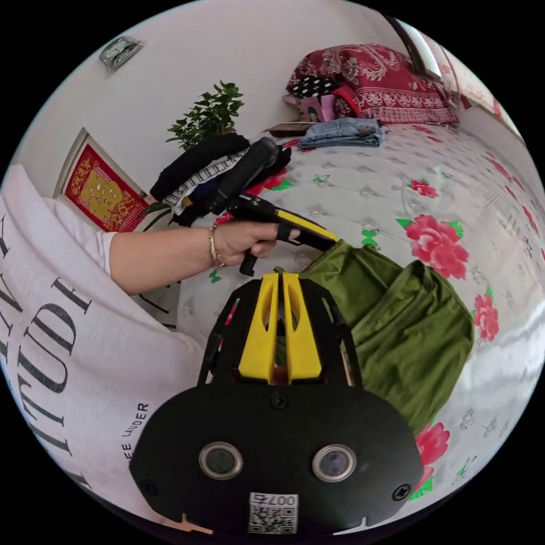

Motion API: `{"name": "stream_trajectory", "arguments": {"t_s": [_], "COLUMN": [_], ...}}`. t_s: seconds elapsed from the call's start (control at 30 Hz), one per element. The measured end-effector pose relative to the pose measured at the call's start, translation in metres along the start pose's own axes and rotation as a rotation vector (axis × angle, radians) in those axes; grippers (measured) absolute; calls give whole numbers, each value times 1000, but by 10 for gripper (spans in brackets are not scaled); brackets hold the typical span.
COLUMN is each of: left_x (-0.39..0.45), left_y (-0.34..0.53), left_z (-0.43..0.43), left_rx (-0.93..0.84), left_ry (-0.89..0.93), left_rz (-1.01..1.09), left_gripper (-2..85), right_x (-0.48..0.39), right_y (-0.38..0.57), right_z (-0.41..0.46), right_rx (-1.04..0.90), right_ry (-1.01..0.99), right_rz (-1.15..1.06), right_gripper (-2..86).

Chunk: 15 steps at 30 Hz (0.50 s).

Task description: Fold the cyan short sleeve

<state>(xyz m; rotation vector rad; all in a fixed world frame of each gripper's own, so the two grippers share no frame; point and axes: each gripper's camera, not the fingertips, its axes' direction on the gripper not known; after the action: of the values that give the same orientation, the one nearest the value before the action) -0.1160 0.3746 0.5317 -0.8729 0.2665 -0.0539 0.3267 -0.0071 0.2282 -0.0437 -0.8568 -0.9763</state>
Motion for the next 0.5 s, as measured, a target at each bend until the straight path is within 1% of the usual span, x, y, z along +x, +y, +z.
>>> {"name": "stream_trajectory", "arguments": {"t_s": [0.1, 0.23, 0.37, 0.43, 0.5], "left_x": [-8, -20, -28, -26, -17], "left_y": [-1, -1, 5, 13, 18], "left_z": [-3, -6, -19, -38, -52], "left_rx": [7, 9, 54, 121, 171], "left_ry": [-2, 12, -60, -73, -65], "left_rz": [-6, -28, -91, -103, -88], "left_gripper": [-10, -10, -9, -8, -7], "right_x": [-16, -18, -38, -46, -40], "right_y": [0, 4, 6, 9, 21], "right_z": [44, 66, 32, 15, -12], "right_rx": [-113, -197, -120, -101, -34], "right_ry": [1, -4, -81, -76, -41], "right_rz": [-26, -30, -135, -161, -130], "right_gripper": [-1, 5, 19, 23, 29]}}
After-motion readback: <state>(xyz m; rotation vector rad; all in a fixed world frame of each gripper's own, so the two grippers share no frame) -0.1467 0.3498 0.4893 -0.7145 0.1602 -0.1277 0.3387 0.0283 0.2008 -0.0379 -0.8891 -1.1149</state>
